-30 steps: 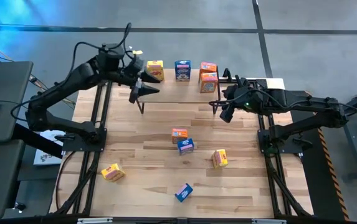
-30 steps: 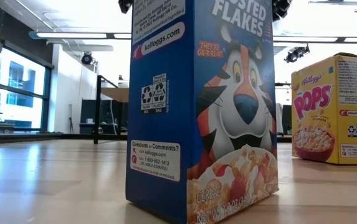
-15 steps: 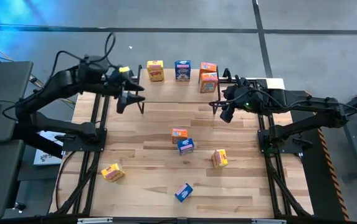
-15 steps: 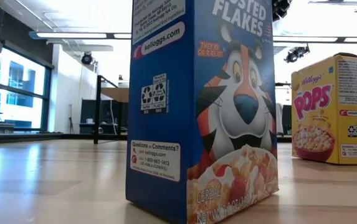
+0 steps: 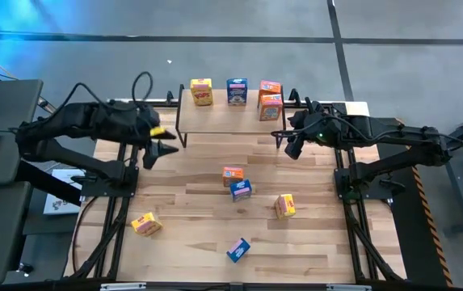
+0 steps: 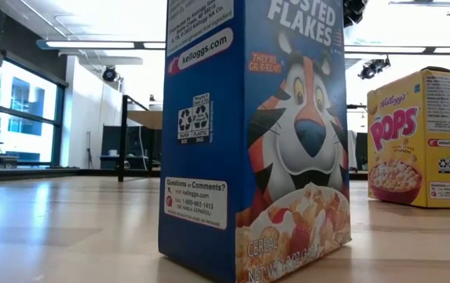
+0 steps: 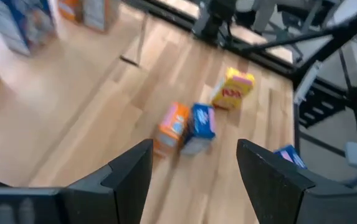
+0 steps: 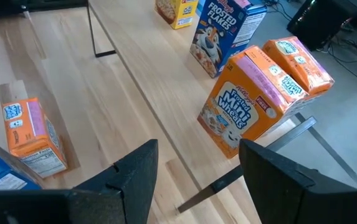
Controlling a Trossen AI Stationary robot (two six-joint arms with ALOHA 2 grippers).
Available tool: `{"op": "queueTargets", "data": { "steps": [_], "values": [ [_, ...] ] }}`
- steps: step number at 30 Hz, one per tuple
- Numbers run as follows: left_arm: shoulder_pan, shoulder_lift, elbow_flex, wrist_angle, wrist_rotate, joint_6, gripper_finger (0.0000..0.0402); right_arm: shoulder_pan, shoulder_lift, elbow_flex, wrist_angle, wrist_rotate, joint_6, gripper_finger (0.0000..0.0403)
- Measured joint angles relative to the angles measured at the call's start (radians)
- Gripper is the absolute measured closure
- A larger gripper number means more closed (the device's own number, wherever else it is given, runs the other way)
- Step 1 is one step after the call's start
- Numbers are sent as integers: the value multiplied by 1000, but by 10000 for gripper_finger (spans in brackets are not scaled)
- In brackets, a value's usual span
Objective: Stack cereal on shelf
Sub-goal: Put the left yellow cereal box on the shelf aligned with the other yellow cereal box
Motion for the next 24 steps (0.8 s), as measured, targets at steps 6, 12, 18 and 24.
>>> {"op": "queueTargets", "data": {
  "steps": [6,12,18,24],
  "values": [
    [-122,5,0,-82,-47,-119,178,0,0,0,1,-2,24,185],
    [-234,5,-6,-180,-153,-277,178,0,0,0,2,-19,29,185],
    [-346,17,-7,-197,-189,-358,178,0,0,0,-6,-47,44,185],
    [-445,48,-7,-299,-227,-487,178,0,0,0,-6,-51,74,185]
  ]
}}
